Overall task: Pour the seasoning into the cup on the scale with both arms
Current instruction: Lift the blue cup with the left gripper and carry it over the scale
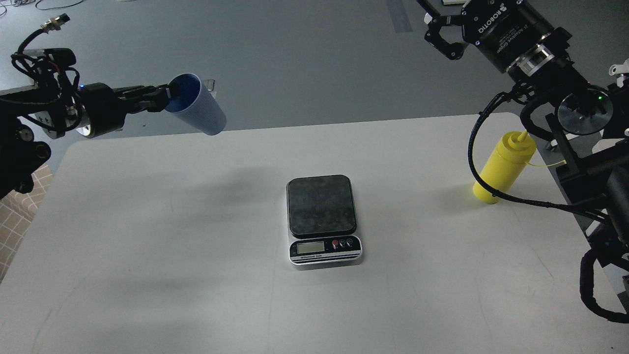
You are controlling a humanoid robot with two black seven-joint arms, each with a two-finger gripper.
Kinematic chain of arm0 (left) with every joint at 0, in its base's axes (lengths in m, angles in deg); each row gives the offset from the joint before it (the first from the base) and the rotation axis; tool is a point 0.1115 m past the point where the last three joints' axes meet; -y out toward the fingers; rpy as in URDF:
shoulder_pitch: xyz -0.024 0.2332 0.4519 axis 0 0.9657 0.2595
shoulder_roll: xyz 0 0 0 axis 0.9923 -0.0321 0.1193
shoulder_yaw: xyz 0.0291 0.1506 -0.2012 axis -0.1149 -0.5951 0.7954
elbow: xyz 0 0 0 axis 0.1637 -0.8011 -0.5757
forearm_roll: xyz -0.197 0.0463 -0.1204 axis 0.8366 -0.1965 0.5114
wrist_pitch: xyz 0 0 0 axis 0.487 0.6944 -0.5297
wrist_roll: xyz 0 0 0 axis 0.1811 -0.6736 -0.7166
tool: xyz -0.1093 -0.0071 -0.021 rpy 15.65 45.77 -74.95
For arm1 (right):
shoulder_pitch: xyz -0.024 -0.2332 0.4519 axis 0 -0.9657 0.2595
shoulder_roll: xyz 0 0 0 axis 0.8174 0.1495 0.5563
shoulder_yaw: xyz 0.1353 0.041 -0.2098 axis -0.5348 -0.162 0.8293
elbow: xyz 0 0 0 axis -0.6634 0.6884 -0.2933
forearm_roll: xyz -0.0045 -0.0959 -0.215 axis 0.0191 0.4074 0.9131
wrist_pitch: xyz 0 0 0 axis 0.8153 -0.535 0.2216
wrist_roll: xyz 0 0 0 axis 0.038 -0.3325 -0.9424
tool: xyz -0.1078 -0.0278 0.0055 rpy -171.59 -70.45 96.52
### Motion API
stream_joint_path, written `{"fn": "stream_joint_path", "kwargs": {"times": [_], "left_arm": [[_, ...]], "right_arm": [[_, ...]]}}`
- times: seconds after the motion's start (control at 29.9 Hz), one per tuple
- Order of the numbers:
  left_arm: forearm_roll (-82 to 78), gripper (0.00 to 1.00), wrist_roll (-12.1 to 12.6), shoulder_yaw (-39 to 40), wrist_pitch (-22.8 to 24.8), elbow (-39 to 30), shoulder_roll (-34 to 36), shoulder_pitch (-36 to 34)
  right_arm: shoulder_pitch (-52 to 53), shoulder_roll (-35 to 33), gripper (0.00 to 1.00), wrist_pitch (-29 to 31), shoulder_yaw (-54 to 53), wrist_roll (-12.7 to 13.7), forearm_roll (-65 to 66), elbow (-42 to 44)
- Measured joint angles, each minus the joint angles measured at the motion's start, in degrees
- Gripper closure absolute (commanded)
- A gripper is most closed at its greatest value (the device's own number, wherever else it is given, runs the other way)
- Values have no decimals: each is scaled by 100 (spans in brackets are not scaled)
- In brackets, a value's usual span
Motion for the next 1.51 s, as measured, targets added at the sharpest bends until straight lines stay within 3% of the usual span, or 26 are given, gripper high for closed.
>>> {"fn": "stream_joint_path", "kwargs": {"times": [0.57, 1.07, 1.51], "left_arm": [[-649, 100, 0, -50, 112, -983, -637, 5], [-1346, 100, 1, -59, 242, -903, -1498, -16], [-2189, 100, 159, -350, 242, -454, -2061, -47]], "right_arm": [[43, 0, 0, 0, -80, 0, 6, 34], [45, 0, 0, 0, -140, 1, 6, 44], [45, 0, 0, 0, -167, -8, 0, 44]]}}
